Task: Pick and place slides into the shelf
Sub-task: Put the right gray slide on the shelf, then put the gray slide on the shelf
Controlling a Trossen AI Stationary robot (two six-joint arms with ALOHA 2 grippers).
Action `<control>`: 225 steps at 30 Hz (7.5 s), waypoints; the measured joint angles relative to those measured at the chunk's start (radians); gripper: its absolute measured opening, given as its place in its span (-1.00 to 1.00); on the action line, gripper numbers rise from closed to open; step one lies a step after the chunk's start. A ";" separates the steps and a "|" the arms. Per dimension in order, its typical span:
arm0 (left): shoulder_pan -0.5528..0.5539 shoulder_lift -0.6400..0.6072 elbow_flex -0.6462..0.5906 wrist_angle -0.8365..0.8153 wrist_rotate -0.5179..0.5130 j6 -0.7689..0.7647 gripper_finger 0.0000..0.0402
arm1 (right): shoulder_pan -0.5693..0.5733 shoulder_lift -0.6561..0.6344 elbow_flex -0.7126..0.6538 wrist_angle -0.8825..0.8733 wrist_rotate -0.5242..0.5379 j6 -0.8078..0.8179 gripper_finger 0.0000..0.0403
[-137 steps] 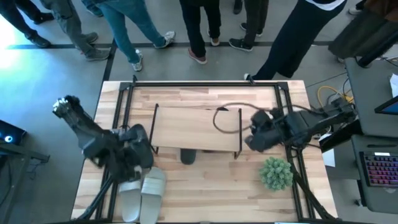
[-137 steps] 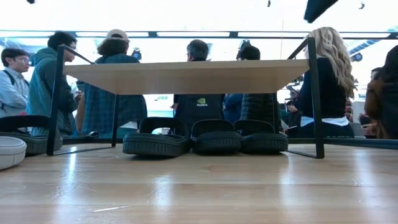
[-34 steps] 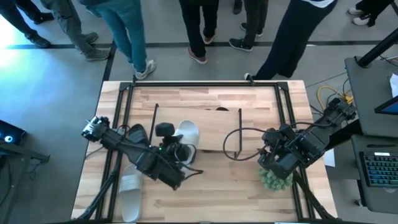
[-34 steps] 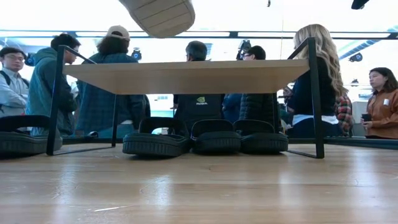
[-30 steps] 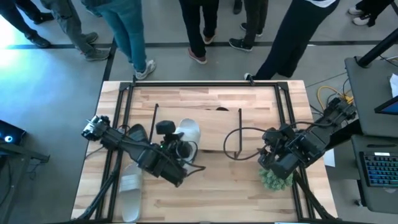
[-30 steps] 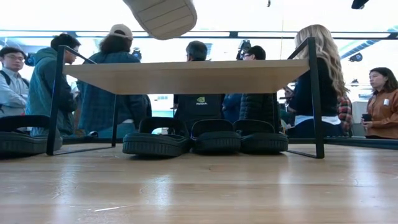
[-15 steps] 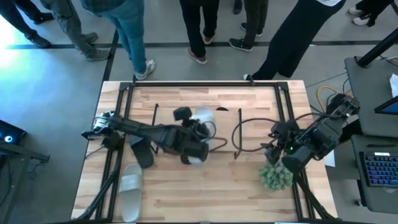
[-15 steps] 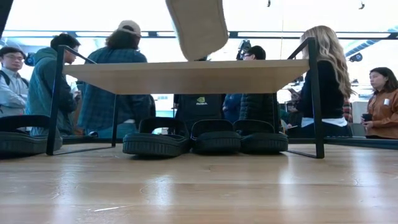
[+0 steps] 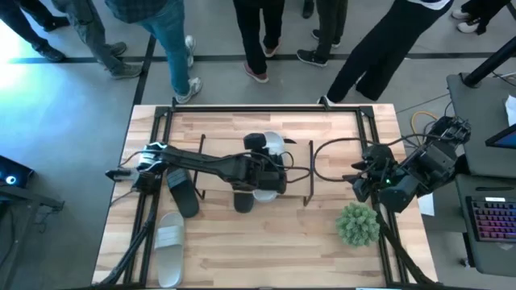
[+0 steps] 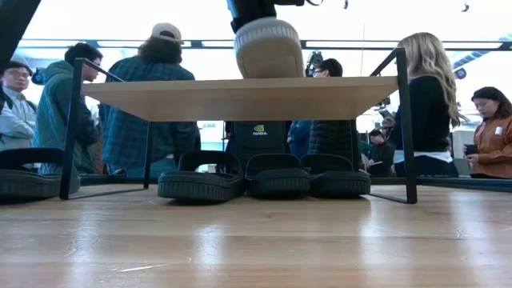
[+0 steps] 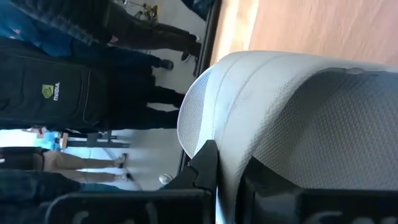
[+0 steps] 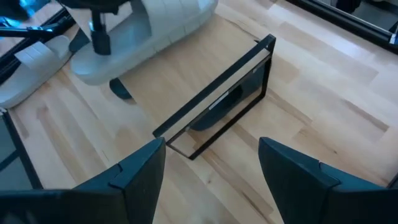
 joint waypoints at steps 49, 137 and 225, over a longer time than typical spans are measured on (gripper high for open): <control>0.019 0.007 0.038 -0.034 0.203 -0.086 -0.27 | 0.000 0.020 0.000 0.000 -0.027 -0.007 0.24; -0.688 -0.505 -0.286 -0.316 0.352 -0.835 -1.00 | -0.303 0.578 -0.098 1.014 -0.139 -0.297 -0.96; -1.029 -0.104 -0.146 -0.510 0.520 -1.495 -1.00 | -0.046 0.217 -0.098 0.573 -0.078 -0.379 -0.05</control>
